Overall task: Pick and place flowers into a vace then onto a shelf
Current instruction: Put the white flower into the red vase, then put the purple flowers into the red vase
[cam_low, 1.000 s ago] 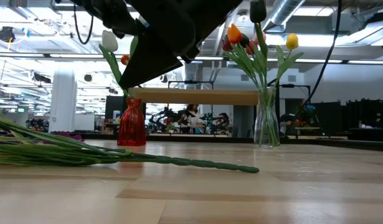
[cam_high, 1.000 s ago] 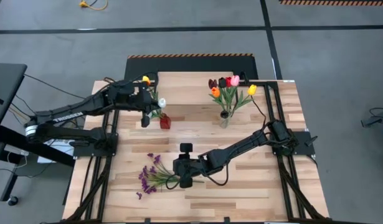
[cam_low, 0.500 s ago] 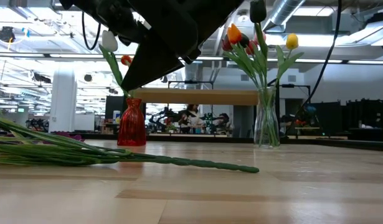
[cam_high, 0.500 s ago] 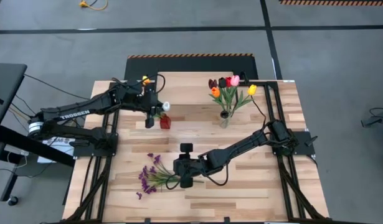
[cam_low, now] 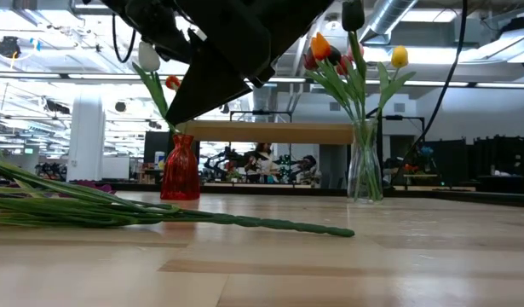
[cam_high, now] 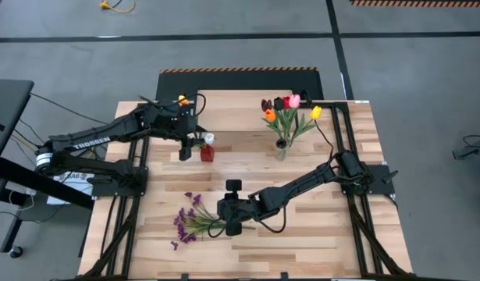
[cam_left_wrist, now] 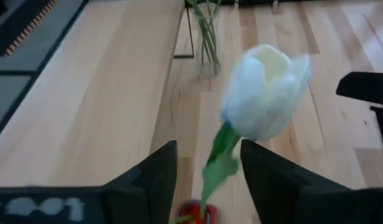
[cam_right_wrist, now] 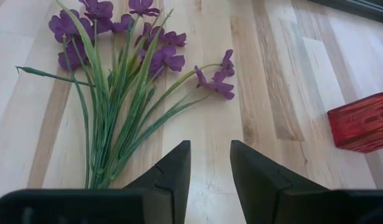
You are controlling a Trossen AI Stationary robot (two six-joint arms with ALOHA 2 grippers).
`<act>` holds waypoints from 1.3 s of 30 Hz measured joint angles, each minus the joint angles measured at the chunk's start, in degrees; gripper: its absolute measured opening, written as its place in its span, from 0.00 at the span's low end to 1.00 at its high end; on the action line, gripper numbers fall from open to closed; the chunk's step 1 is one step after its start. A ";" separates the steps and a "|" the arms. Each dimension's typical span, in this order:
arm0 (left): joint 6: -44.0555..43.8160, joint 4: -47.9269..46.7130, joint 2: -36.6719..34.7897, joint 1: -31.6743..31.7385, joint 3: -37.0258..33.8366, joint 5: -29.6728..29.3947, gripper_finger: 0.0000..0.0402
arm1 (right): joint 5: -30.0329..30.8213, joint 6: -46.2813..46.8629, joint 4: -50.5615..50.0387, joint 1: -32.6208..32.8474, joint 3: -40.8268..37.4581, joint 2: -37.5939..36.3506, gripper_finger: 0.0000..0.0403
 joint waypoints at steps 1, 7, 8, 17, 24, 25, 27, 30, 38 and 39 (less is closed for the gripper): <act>-0.05 -1.61 0.02 0.00 0.91 -0.02 0.43 | 0.02 0.00 0.01 0.00 0.00 0.00 0.27; 0.15 -10.21 0.00 0.00 5.63 -2.58 0.46 | 0.02 0.00 0.02 -0.02 0.00 0.00 0.27; 0.15 -11.10 0.00 0.00 6.20 -3.07 0.46 | 0.02 0.00 0.02 -0.02 0.00 0.00 0.27; -0.47 -20.88 0.02 0.00 13.13 -11.04 0.46 | -0.26 0.31 0.02 0.06 0.00 0.00 0.27; -5.23 -29.50 -1.96 -0.49 22.08 -12.27 0.46 | -12.83 3.07 0.98 0.11 0.02 0.00 0.27; -6.45 -29.24 -2.86 -1.00 22.84 -12.15 0.46 | -15.23 3.39 0.97 0.15 0.02 0.00 0.27; -9.24 -28.91 -4.94 -2.14 23.67 -12.61 0.46 | -19.23 4.57 0.54 0.31 0.02 0.00 0.27; -13.56 -27.15 -8.43 -4.30 23.63 -13.79 0.46 | -23.90 7.31 -2.60 0.56 0.04 0.00 0.27; -20.44 -27.13 -14.19 -10.24 23.58 -15.02 0.46 | -24.21 12.07 -6.94 1.22 0.15 1.09 0.27; -21.03 -27.16 -14.62 -10.87 23.56 -15.02 0.46 | -24.09 12.07 -6.73 1.20 0.13 1.66 0.27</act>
